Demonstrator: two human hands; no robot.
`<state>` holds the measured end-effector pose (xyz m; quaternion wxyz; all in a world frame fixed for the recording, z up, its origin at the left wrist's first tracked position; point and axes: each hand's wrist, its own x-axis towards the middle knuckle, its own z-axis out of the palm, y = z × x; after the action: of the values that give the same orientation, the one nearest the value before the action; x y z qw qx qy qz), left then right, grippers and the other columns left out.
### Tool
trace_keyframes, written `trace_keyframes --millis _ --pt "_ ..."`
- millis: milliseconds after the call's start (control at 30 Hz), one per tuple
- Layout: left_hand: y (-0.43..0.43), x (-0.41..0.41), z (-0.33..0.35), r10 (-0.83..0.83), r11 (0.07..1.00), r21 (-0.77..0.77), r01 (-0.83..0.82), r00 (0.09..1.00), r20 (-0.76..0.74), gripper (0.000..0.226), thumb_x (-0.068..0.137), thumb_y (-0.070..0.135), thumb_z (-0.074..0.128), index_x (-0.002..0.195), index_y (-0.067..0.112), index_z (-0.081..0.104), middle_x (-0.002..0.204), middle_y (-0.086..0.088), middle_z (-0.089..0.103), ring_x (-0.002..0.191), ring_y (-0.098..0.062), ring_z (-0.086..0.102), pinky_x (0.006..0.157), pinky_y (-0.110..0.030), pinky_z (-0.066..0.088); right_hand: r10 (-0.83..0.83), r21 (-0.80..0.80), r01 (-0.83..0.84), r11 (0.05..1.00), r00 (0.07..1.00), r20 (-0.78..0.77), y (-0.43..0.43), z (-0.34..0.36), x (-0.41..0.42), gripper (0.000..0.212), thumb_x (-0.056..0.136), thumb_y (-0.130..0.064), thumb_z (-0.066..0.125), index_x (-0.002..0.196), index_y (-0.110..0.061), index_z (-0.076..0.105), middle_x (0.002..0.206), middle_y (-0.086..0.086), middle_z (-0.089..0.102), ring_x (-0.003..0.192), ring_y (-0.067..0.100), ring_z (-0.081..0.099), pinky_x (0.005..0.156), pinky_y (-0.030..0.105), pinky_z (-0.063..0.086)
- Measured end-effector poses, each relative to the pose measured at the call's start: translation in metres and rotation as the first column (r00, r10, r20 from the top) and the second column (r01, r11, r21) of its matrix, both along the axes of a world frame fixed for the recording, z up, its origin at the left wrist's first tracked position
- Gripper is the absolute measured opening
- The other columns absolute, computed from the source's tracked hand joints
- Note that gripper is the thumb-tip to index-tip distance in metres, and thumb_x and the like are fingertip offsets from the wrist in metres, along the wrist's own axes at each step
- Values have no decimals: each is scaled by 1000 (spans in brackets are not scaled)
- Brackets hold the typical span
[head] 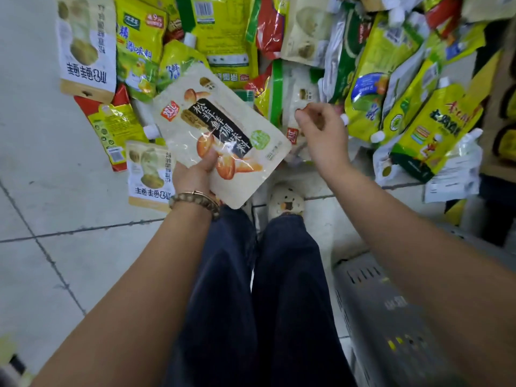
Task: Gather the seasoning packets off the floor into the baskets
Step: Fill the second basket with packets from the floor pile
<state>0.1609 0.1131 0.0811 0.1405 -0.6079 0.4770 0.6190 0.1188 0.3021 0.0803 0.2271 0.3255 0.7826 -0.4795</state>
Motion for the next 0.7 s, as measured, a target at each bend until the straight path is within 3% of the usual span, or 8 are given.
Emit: trace_keyframes --millis 67,133,200,300,367,467,567,700 --pt "-6 12 -1 -58 996 -73 58 998 0 32 79 -4 67 102 15 54 91 -3 65 84 -26 65 75 -41 52 422 293 -404 866 907 4 14 -16 -10 41 91 -22 58 130 -12 50 127 10 54 115 26 50 93 35 40" --pt "-6 22 -2 -48 998 -50 48 999 -6 33 79 -4 67 100 17 53 95 -4 65 87 -28 65 80 -45 52 744 486 -710 510 647 166 22 -26 -23 50 91 -15 52 140 -15 38 140 13 42 121 35 43 94 41 36" --pt "-6 28 -2 -69 997 -36 69 998 0 40 78 -3 69 110 14 53 100 -5 66 89 -28 66 81 -47 53 832 533 -812 237 453 320 20 -30 -35 68 86 -8 54 147 -15 24 146 15 34 124 38 40 94 44 35" --pt "-6 32 -6 -76 997 -21 76 997 4 42 78 -1 69 114 13 54 92 1 67 77 -19 66 73 -41 56 864 490 -871 -25 228 450 14 -35 -45 90 78 -11 66 150 -17 12 151 19 25 127 39 37 98 45 32" --pt "-6 31 -8 -67 998 -12 67 998 -4 34 78 -1 68 104 16 55 89 2 67 74 -19 66 70 -39 56 881 497 -837 -230 39 472 10 -37 -47 76 78 -11 66 143 -12 27 145 23 32 128 38 34 100 44 29" --pt "-9 26 -11 -62 998 -7 62 998 2 32 78 1 70 101 19 56 86 4 67 73 -17 66 65 -33 55 901 565 -754 -334 -78 428 7 -40 -58 30 83 -5 56 113 -4 59 119 23 51 119 37 39 99 42 29" --pt "-13 21 -10 -145 986 -78 145 989 12 30 80 3 69 102 17 55 91 2 65 81 -19 64 70 -31 51 861 500 -758 -419 -158 483 2 -33 -75 20 84 -14 61 102 -10 69 108 16 58 116 34 41 101 41 28" --pt "-20 17 -7 -381 898 -239 368 925 -7 27 85 0 62 108 11 54 86 6 60 75 -10 59 62 -13 47 926 373 -873 -315 -196 323 22 -5 -93 16 76 -22 74 80 -14 61 95 19 62 112 36 50 111 52 17"
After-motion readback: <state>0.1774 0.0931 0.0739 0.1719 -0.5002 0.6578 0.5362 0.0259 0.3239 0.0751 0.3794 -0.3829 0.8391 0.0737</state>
